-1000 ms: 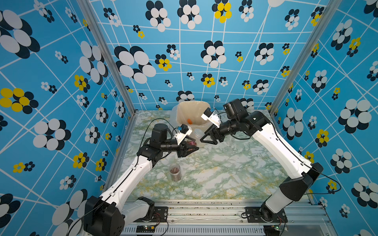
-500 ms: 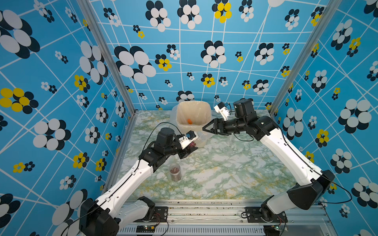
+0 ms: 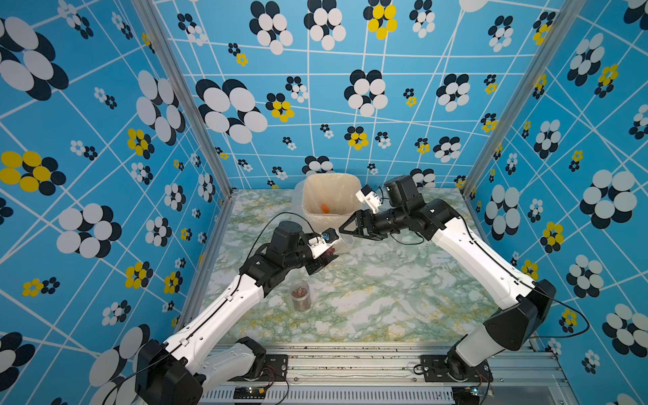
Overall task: Empty the moldy dried flower tea in the jars
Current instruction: Unscrew the lid from the jar.
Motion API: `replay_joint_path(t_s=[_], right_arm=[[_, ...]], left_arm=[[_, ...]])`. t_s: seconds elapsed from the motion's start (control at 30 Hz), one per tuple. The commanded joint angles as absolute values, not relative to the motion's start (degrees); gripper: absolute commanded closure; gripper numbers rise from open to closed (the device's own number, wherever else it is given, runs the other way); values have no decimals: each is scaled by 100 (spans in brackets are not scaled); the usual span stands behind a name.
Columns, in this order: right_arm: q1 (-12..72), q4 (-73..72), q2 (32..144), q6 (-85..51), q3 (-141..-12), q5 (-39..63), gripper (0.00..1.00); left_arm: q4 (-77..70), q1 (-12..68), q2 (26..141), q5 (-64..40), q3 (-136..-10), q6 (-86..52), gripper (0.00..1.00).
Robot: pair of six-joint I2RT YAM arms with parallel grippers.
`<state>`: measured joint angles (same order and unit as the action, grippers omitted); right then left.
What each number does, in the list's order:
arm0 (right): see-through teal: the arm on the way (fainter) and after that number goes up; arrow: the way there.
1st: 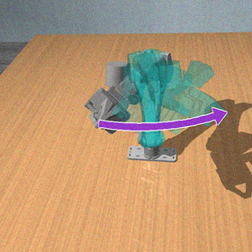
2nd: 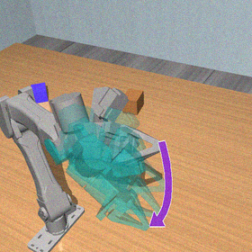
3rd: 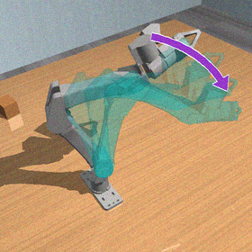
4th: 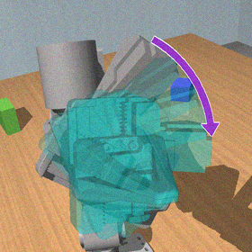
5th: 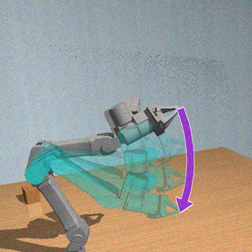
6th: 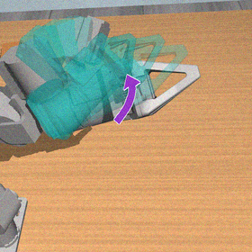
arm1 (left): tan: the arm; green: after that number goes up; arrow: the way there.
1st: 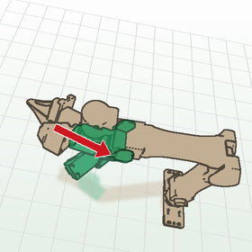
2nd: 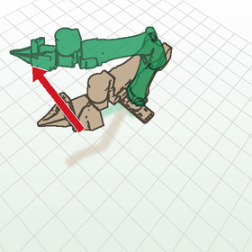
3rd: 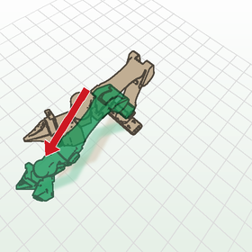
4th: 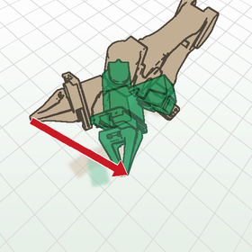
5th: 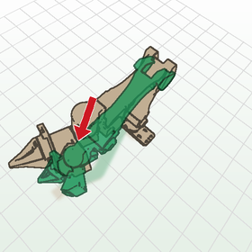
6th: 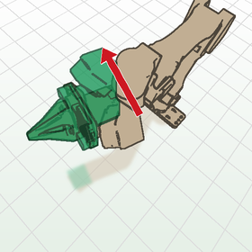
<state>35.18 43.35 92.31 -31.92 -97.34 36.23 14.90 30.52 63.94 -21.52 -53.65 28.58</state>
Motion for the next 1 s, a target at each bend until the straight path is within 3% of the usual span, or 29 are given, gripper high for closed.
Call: replay_joint_path(t_s=[0.0,0.3,0.5,0.97], right_arm=[[3597,4637,9319,-2998,-9852,3709,27],[3656,4677,9386,-2852,-9871,3762,45],[3672,4696,9381,-2360,-9888,3992,56],[3685,6451,9625,2699,-10825,3400,89]], left_arm=[[1458,3099,6333,-2110,-5458,2885,100],[1416,3095,6366,-2263,-5473,2745,100],[1508,3022,6507,-3008,-5620,2352,100],[972,2303,6864,-6586,-5721,989,100]])
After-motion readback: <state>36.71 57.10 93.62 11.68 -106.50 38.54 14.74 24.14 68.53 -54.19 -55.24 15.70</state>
